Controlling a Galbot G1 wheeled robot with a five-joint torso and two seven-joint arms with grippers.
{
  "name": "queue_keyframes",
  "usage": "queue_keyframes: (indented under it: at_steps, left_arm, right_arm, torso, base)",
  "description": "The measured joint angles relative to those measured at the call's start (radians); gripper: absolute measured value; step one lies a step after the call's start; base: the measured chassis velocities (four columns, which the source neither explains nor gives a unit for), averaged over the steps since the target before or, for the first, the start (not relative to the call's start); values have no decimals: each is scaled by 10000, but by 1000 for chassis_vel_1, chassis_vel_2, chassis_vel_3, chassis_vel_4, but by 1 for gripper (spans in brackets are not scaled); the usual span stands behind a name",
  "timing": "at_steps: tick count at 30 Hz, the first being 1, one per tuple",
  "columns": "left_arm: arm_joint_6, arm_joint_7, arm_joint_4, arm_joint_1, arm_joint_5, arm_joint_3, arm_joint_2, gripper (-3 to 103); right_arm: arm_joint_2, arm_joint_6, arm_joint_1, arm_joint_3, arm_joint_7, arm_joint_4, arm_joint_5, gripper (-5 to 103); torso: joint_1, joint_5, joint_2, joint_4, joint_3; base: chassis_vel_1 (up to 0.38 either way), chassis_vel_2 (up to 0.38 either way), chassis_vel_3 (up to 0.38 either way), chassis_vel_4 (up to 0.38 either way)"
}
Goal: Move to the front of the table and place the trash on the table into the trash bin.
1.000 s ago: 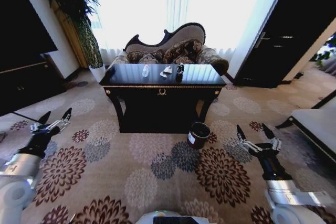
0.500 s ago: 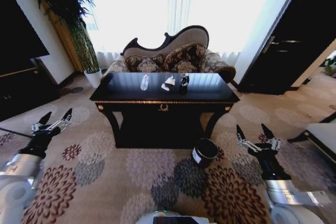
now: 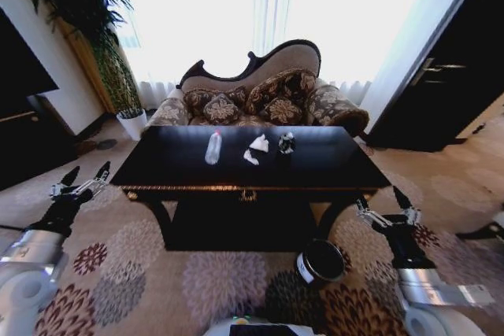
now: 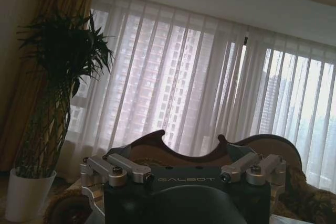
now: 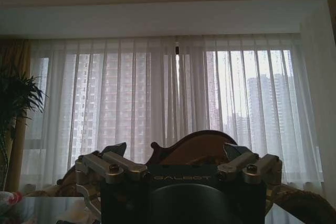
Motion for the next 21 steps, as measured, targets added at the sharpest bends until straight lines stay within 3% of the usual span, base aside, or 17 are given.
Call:
queue_keyframes:
  at_steps: [6, 15, 21]
  left_arm:
    - [-19, -6, 3, -3, 30, 72, -31, 100]
    - [-50, -45, -220, 66, 107, 188, -143, 100]
    - [0, -643, -640, 9, 15, 538, -183, 100]
  right_arm:
    - [4, 50, 15, -40, -51, -11, -6, 100]
    - [29, 155, -8, -117, -80, -24, -38, 100]
    - [64, 238, -15, -134, -83, 57, -41, 100]
  torso:
    - [12, 0, -4, 1, 4]
    - [-26, 1, 13, 0, -10]
    - [-7, 1, 5, 1, -1]
  base:
    - [-187, 194, 171, -178]
    - [16, -13, -16, 20]
    - [17, -17, -20, 20]
